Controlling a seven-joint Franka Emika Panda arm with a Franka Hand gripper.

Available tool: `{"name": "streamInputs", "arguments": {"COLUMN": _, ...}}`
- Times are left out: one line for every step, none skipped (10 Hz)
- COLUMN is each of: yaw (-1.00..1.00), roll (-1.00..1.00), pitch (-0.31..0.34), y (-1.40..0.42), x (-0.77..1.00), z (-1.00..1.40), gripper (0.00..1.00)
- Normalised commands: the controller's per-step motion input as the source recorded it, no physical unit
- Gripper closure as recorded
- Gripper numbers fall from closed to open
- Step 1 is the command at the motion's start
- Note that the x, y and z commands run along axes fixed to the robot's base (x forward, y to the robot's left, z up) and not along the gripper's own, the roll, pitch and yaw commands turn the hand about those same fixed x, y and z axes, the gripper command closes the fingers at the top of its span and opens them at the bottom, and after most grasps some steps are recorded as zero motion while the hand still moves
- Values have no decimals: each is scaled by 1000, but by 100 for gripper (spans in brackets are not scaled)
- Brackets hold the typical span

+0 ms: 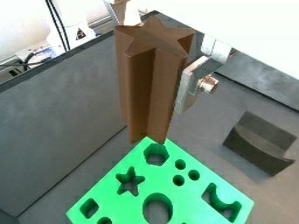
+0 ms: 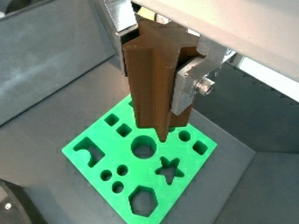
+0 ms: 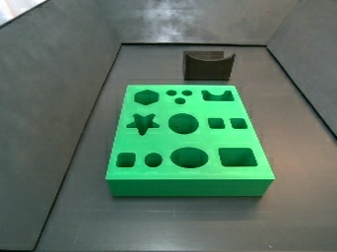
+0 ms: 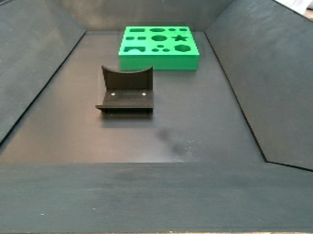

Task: Pick up the star object. Move up. Move to above the board. Insert the star object.
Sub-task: Insert the star object.

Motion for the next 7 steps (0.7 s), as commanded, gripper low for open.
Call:
{"name": "streamInputs", "arguments": {"yaw": 0, "roll": 134, "pitch": -14, "y": 0, "x": -66, "z": -494, "gripper": 100}}
{"name": "streamInputs", "arguments": {"yaw": 0, "roll": 97, "pitch": -40, "y": 0, "x": -3, "z": -480, "gripper": 100}}
{"name": "streamInputs", "arguments": {"yaw": 0, "roll": 79, "pitch": -14, "y": 0, "x": 0, "z": -440, "gripper": 100}}
{"name": "streamInputs", "arguments": {"yaw": 0, "roll": 84, "pitch": 0, "y": 0, "x": 46, "z": -391, "gripper": 100}}
{"name": "streamInputs", "arguments": {"yaw": 0, "roll": 70, "pitch": 0, "y": 0, "x": 3, "z": -377, "gripper": 100}}
{"name": "streamInputs", "arguments": {"yaw": 0, "roll": 87, "pitch": 0, "y": 0, "x": 0, "z": -383, "gripper": 100}}
{"name": "streamInputs", "arguments": {"yaw": 0, "roll": 104, "pitch": 0, "y": -9, "x": 157, "z": -417, "gripper": 100}}
